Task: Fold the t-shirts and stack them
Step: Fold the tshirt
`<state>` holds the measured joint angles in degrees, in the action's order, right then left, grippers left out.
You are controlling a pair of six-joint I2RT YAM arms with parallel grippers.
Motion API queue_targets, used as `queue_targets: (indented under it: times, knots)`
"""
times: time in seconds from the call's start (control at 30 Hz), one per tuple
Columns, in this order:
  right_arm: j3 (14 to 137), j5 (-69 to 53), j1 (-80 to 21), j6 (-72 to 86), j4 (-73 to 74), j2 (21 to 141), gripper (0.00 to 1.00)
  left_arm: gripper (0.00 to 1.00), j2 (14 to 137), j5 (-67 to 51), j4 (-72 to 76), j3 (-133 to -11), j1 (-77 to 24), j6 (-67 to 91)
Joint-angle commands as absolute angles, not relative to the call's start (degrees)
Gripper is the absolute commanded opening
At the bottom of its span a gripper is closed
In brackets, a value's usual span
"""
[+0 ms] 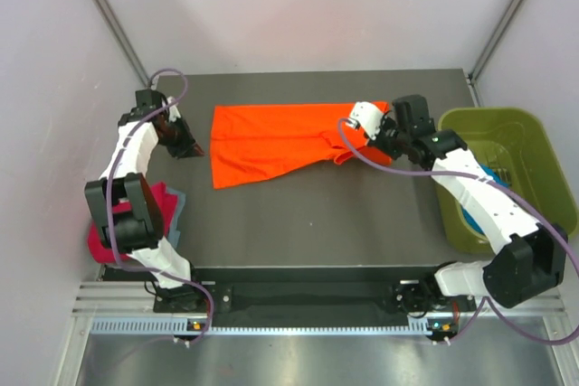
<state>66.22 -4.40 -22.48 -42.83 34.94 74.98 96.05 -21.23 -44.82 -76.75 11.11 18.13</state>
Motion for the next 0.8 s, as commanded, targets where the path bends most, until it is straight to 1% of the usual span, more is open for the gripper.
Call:
queue_targets:
  times: [0.0,0.13,0.2,0.23,0.3,0.33,0.37,0.43,0.5,0.63,0.77]
  knots:
    - [70.83,-4.92,-20.57,-42.27,31.56,74.96,0.0,0.0,95.79,-21.8,-44.48,-81.38,11.43,18.63]
    - [72.68,-5.01,-19.78,-43.77,29.27,79.61,0.0,0.0,99.13,-20.75,-45.34,-86.99,11.6,17.5]
    - [74.43,-5.45,-19.69,-43.86,29.36,81.12,0.0,0.0,99.23,-19.43,-46.75,-87.71,11.6,16.88]
    - [74.88,-5.71,-19.6,-43.77,29.62,82.08,0.0,0.11,98.79,-18.99,-48.15,-87.28,11.51,16.88]
    - [75.23,-6.68,-19.6,-43.77,29.97,82.7,0.0,0.35,97.31,-19.68,-49.13,-82.55,11.69,18.01]
    - [75.15,-6.85,-19.6,-43.86,30.06,83.05,0.0,0.36,96.77,-20.38,-49.13,-80.01,11.6,18.71]
    - [75.06,-7.03,-19.6,-43.86,30.06,83.23,0.0,0.37,96.25,-21.17,-48.7,-74.85,11.6,20.29]
    - [74.97,-7.21,-19.6,-43.59,30.32,83.67,0.0,0.39,95.8,-22.58,-47.73,-68.42,11.6,21.61]
    - [74.8,-7.38,-19.6,-43.16,30.5,83.76,0.0,0.4,96.41,-22.94,-46.23,-65.84,11.51,22.76]
    - [74.88,-7.47,-19.6,-42.63,30.85,83.94,0.0,0.38,99.57,-22.24,-45.53,-65.39,11.51,22.68]
    - [74.88,-7.29,-19.6,-42.36,30.85,84.11,0.0,0.36,103.53,-21.8,-45.09,-69.78,11.51,22.15]
